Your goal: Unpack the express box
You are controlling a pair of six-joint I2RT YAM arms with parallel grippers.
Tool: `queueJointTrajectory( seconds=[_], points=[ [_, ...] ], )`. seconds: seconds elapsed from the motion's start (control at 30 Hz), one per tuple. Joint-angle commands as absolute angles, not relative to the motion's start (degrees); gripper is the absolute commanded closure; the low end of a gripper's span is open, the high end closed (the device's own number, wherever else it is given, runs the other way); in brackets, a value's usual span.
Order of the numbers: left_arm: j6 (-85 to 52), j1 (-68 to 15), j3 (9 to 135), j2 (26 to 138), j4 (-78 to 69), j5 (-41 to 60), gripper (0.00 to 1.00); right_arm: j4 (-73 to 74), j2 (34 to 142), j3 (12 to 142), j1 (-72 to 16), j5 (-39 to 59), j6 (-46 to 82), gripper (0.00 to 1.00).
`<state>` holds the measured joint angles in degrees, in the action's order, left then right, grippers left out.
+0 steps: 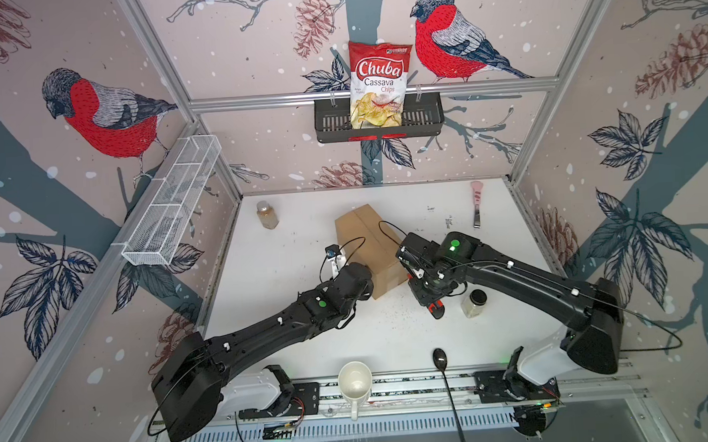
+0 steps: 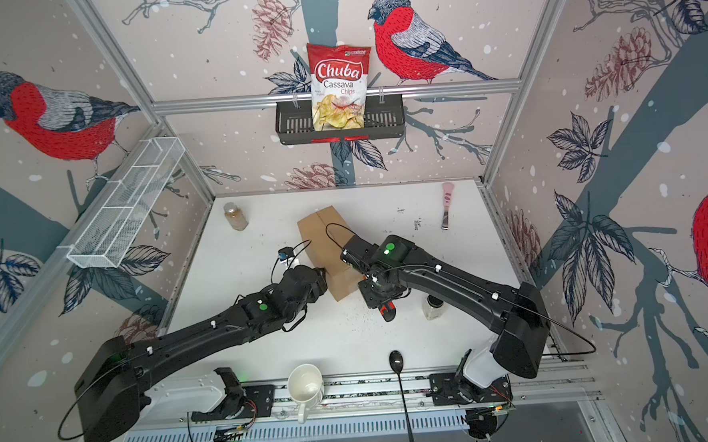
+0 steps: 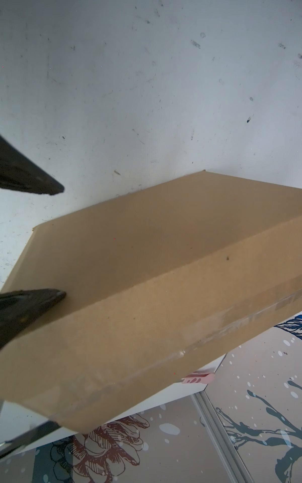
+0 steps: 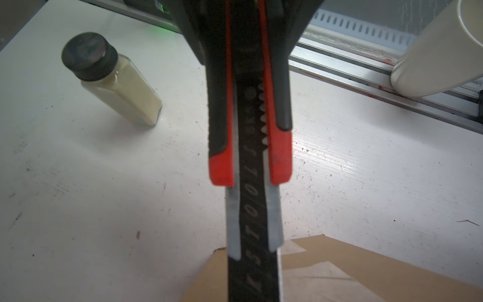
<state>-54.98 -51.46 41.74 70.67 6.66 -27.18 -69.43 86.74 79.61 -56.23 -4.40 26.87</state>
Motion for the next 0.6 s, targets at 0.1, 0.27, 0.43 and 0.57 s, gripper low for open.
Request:
queueJointTrajectory(
  seconds=[0.1, 0.27, 0.43, 0.57],
  points=[
    [-53.6, -51.5, 42.7, 71.7, 3.6, -26.5, 0.42, -68.5, 87.2, 80.4, -56.5, -3.4, 25.3, 0.95],
    [-53.5, -51.5, 43.0, 72.0, 3.2, -26.4, 0.43, -68.1, 87.0, 80.4, -56.5, -2.9, 25.3, 0.95],
    [-53.5, -51.5, 43.0, 71.8, 3.0, -26.6, 0.43, -68.0, 87.2, 80.4, -56.9, -2.6, 25.3, 0.95],
    [-53.5, -51.5, 43.0, 72.0, 2.7, -26.7, 0.43, -67.8, 87.2, 80.4, -57.2, -2.5, 25.3, 0.95]
  ],
)
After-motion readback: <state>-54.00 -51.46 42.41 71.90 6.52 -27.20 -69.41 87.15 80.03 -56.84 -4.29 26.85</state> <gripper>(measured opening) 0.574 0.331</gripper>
